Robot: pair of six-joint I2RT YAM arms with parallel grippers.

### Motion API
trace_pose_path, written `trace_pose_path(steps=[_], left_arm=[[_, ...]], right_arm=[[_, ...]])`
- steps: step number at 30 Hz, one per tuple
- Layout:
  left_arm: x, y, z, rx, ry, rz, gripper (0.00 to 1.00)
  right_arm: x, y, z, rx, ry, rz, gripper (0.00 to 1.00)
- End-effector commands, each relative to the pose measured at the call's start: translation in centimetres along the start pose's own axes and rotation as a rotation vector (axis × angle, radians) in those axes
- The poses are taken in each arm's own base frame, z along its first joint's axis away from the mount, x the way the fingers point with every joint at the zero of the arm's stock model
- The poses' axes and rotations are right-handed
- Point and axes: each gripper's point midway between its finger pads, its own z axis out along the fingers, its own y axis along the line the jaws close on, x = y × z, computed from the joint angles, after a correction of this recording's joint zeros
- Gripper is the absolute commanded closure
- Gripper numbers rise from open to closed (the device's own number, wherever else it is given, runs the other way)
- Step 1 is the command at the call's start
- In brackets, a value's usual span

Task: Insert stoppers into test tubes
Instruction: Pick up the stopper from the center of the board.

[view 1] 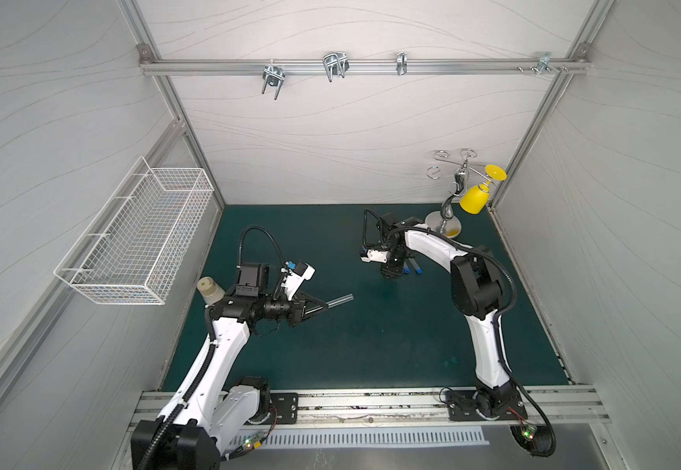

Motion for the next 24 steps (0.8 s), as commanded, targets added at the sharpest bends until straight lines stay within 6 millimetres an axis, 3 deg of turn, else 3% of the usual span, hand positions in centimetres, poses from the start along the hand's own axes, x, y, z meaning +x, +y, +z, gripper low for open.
trace_pose_path(steps=[1,24], left_arm=[[-1.4,-0.8,-0.5,0.0,-0.021,0.075,1.0],[-1.3,-0.9,-0.6,-0.002,-0.019,0.076,1.0]], right_arm=[[0.0,-0.1,0.4,-0.026,-0.002,-0.02,0.55],[0.9,-1.1,2.5,-0.059,0.016,0.051,0.65]])
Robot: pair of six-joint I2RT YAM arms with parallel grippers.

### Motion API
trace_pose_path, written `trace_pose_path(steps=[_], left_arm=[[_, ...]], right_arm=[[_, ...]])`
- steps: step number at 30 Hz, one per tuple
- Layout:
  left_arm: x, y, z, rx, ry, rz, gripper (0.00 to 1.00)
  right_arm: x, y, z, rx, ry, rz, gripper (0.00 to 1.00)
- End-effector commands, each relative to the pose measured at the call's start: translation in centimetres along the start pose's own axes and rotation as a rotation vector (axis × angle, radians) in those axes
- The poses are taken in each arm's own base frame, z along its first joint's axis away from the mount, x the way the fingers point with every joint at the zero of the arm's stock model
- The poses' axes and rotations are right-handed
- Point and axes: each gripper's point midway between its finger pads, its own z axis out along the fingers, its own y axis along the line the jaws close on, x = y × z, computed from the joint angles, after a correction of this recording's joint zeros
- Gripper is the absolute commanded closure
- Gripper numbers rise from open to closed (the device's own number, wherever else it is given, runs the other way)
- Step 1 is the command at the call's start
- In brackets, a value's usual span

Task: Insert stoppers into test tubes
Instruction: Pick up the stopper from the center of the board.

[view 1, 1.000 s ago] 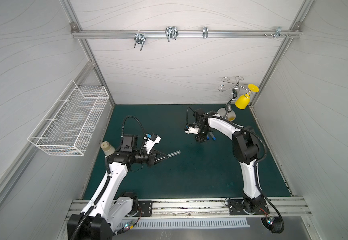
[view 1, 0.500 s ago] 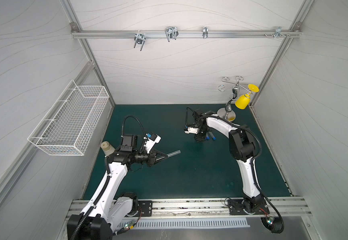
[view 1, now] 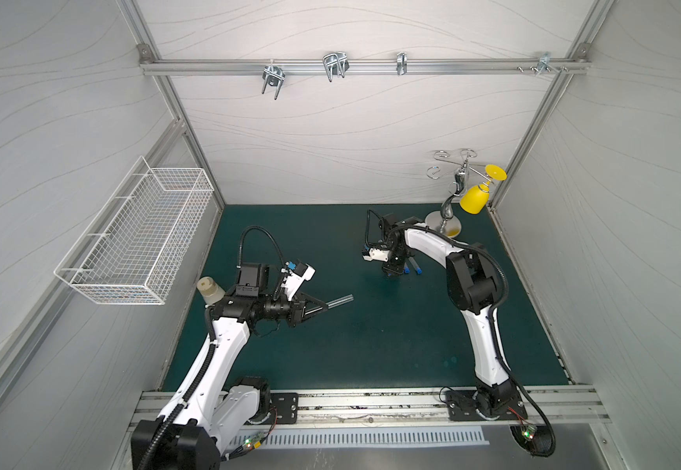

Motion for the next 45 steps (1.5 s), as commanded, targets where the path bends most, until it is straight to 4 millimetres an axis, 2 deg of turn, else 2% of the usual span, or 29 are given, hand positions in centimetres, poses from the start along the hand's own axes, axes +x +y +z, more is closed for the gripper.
trace_pose_path(steps=[1,15,24,36,40,45], left_arm=[[-1.4,-0.9,-0.6,-0.002,-0.022,0.076,1.0],[-1.5,-0.9,-0.6,-0.003,-0.022,0.076,1.0],[-1.4,-0.9,-0.6,-0.003,-0.022,0.077,1.0],[-1.4,-0.9,-0.6,-0.003,-0.022,0.078,1.0],[-1.4,-0.9,-0.6,-0.003,-0.022,0.08,1.0],[-1.6,-0.9,-0.7,-0.007,-0.026,0.083,1.0]], right_arm=[[0.2,0.3,0.8,-0.039,0.008,0.01,0.65],[-0.1,0.5,1.0,-0.051,0.007,0.02,0.76],[-0.4,0.7,1.2,-0.051,0.012,0.012,0.73],[-0.5,0.9,0.9,-0.062,0.006,0.025,0.85],[-0.7,0.9,0.1,-0.053,-0.004,0.032,0.85],[-2.1,1.1,-2.8,-0.047,-0.095,0.074,0.84]])
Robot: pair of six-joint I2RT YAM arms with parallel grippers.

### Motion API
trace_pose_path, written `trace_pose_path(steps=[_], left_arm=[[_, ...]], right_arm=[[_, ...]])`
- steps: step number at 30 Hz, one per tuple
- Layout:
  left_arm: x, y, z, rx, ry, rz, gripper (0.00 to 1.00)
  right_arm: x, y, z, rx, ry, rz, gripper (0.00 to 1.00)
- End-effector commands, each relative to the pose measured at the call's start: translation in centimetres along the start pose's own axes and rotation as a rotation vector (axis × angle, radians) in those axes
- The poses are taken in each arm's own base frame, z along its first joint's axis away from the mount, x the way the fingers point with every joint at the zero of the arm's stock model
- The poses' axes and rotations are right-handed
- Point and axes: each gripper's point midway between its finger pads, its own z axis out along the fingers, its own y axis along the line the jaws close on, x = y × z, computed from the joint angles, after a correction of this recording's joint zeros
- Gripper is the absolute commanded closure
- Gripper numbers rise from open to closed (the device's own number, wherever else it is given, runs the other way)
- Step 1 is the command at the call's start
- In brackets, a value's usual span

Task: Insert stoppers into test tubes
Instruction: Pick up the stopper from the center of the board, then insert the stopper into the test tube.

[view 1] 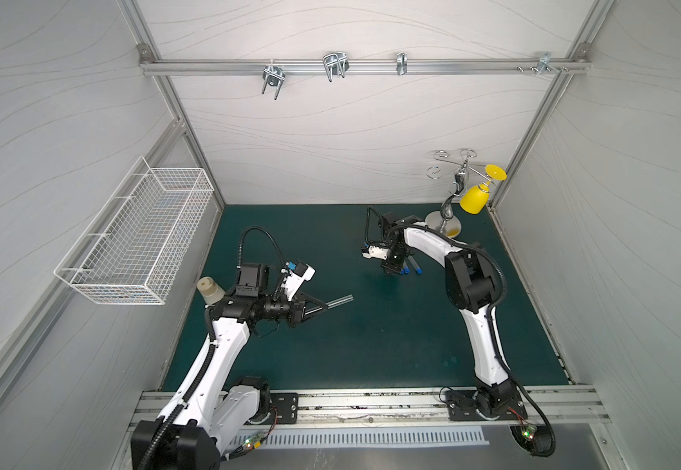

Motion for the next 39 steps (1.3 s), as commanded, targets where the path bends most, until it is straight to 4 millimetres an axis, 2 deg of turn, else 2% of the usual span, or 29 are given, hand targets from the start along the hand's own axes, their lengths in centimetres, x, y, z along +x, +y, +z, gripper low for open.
trace_pose_path(steps=[1,6,8,11,14,20,25,30,34,39], left_arm=[[-1.8,-0.9,-0.6,-0.004,-0.03,0.073,1.0],[-2.9,-0.8,-0.6,0.002,-0.066,0.035,1.0],[-3.7,-0.9,-0.6,0.006,-0.081,0.022,1.0],[-4.7,-1.5,-0.3,0.003,-0.072,0.053,1.0],[-6.2,-1.7,-0.4,-0.037,-0.051,0.094,1.0],[-9.5,-1.4,-1.1,-0.107,-0.112,0.125,1.0],[-10.0,0.0,-0.5,-0.102,-0.184,0.038,1.0],[-9.6,0.0,-0.1,-0.023,-0.24,0.013,1.0],[-8.7,0.2,0.3,0.0,-0.242,-0.002,1.0],[-8.6,-0.2,0.5,0.039,-0.261,-0.013,1.0]], right_arm=[[-1.8,1.5,-3.5,-0.04,-0.102,0.041,0.84],[-4.7,2.6,-8.9,-0.079,-0.332,0.162,0.83],[-5.7,2.5,-11.7,-0.089,-0.459,0.247,0.84],[-6.2,2.3,-15.5,-0.13,-0.646,0.4,0.87],[-6.1,3.1,-18.4,-0.195,-0.809,0.534,0.87],[-5.6,3.9,-22.9,-0.29,-1.078,0.714,0.87],[-5.0,4.5,-24.1,-0.401,-1.234,0.945,0.91],[-4.9,6.0,-24.1,-0.458,-1.353,1.149,0.9],[-5.6,7.2,-24.5,-0.557,-1.423,1.241,0.89],[-6.9,8.9,-25.4,-0.629,-1.464,1.27,0.9]])
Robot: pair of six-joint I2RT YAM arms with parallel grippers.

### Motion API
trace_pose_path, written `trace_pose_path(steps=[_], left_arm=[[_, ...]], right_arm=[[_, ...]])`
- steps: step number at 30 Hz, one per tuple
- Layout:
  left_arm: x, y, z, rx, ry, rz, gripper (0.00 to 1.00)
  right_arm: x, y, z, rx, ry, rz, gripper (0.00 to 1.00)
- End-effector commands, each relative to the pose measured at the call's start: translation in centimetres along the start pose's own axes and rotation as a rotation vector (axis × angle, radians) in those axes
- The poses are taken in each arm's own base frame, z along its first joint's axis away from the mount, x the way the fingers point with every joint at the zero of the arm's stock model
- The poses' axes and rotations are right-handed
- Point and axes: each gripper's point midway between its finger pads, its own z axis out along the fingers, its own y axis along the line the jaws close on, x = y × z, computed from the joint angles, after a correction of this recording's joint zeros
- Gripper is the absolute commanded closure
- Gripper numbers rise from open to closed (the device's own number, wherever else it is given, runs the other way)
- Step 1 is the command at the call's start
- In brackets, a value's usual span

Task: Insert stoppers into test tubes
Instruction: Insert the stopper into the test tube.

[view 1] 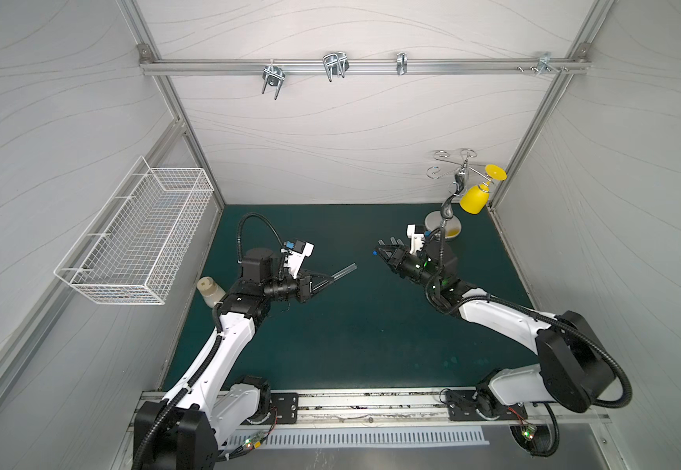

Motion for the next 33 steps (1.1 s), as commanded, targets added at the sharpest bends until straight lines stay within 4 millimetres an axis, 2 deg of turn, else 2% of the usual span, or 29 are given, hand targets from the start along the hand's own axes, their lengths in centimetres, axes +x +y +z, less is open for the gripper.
trace_pose_path(steps=[1,15,25,33], left_arm=[[-2.0,-2.0,-0.4,0.066,-0.064,0.063,1.0],[-2.8,-2.4,-0.4,0.103,-0.111,0.03,1.0],[-3.0,-2.5,-0.2,0.113,-0.119,0.025,1.0],[-2.8,-2.2,-0.1,0.099,-0.113,0.027,1.0]], right_arm=[[-1.1,4.0,-0.4,-0.116,-0.101,0.084,0.9],[0.7,4.9,-1.0,-0.081,-0.1,0.118,0.9],[2.0,5.6,-0.3,-0.09,-0.074,0.122,0.91],[2.8,6.8,0.0,-0.106,-0.05,0.114,0.91]])
